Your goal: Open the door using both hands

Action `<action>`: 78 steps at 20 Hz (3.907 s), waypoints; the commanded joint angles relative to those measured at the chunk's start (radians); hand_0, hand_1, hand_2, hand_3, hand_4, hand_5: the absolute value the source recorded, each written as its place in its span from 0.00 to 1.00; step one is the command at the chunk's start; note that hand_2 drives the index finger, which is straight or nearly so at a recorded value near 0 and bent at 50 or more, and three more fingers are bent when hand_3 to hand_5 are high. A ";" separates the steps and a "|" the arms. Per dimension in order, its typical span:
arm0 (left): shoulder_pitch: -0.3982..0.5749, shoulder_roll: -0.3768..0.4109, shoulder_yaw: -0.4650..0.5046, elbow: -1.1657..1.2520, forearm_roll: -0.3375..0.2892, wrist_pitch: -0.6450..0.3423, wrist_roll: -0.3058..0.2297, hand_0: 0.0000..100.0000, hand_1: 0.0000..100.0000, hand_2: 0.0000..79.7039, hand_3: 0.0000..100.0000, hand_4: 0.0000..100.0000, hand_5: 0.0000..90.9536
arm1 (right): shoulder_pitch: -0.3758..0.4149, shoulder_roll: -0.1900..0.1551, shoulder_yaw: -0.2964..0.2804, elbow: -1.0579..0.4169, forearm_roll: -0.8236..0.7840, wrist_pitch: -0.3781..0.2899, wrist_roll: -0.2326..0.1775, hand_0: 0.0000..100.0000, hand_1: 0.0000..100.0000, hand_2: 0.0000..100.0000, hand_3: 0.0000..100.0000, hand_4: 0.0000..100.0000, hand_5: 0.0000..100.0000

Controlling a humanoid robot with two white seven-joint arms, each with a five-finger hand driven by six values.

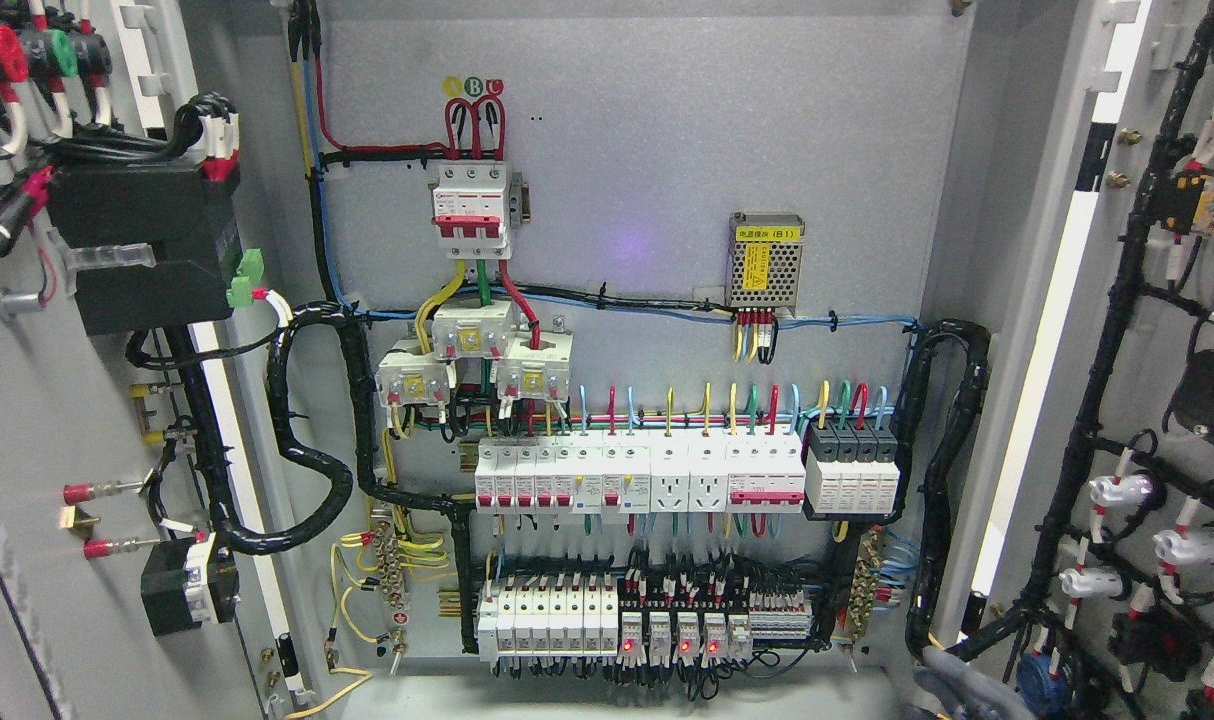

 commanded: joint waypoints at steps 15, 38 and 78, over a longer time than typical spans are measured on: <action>0.042 0.187 0.291 -0.006 0.302 -0.045 0.000 0.00 0.00 0.00 0.00 0.00 0.00 | 0.070 -0.071 -0.155 0.028 -0.120 -0.004 0.005 0.00 0.00 0.00 0.00 0.00 0.00; 0.085 0.266 0.444 0.146 0.486 -0.042 -0.002 0.00 0.00 0.00 0.00 0.00 0.00 | 0.113 -0.060 -0.316 0.097 -0.182 -0.001 0.005 0.00 0.00 0.00 0.00 0.00 0.00; 0.039 0.391 0.526 0.356 0.713 -0.026 -0.002 0.00 0.00 0.00 0.00 0.00 0.00 | 0.223 -0.057 -0.438 0.139 -0.321 -0.002 0.009 0.00 0.00 0.00 0.00 0.00 0.00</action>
